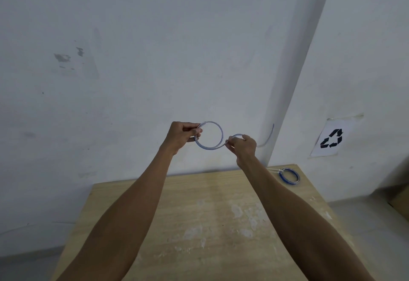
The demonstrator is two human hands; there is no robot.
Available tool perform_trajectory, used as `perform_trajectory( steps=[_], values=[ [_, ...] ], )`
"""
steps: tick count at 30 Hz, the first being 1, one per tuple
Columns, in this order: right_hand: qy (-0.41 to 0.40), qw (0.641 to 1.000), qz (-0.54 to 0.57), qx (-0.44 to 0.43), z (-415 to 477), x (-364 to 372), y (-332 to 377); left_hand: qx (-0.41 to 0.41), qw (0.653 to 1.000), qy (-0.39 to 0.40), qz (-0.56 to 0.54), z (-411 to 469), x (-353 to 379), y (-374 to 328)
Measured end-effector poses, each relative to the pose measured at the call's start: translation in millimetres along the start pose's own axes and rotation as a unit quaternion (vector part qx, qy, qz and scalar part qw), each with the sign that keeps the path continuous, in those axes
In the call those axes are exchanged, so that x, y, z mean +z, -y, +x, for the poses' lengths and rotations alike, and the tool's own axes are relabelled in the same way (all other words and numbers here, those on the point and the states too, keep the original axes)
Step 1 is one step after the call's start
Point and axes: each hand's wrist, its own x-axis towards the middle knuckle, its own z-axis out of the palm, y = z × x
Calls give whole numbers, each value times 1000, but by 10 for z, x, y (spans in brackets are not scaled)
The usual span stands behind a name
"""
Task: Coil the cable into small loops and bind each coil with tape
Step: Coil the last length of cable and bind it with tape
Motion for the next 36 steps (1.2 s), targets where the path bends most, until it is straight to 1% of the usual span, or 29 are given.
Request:
perform_trajectory(
  steps=[3,5,7,9,12,17,21,25,29,32,33,36],
  values=[
    [-29,997,-68,-21,59,5,36,0,1000,24,17,-27,17,-1],
    [-33,991,-119,-47,61,15,56,0,999,25,26,-33,22,-16],
    [-15,982,-175,-76,45,27,76,-5,999,24,32,-28,23,-31],
    [23,974,-208,-89,14,34,102,-8,999,28,40,-25,12,-32],
    [86,973,-201,-70,-13,12,123,-13,998,37,46,-33,-32,-9],
    [158,972,-169,-36,-77,-46,171,-29,994,65,77,-52,-83,-17],
    [211,956,-200,-34,-122,-107,166,-28,992,71,104,-47,-103,-32],
    [221,937,-260,-82,-105,-155,102,-34,989,86,118,-57,-73,-49],
    [231,892,-371,-114,-82,-198,55,-61,982,111,138,-64,-28,-16],
    [236,868,-421,-117,-62,-260,30,-78,979,122,140,-96,19,46],
    [234,865,-428,-119,-56,-284,26,-81,980,125,136,-110,38,71],
    [220,876,-407,-137,-59,-335,28,-88,981,128,119,-145,97,117]
  ],
)
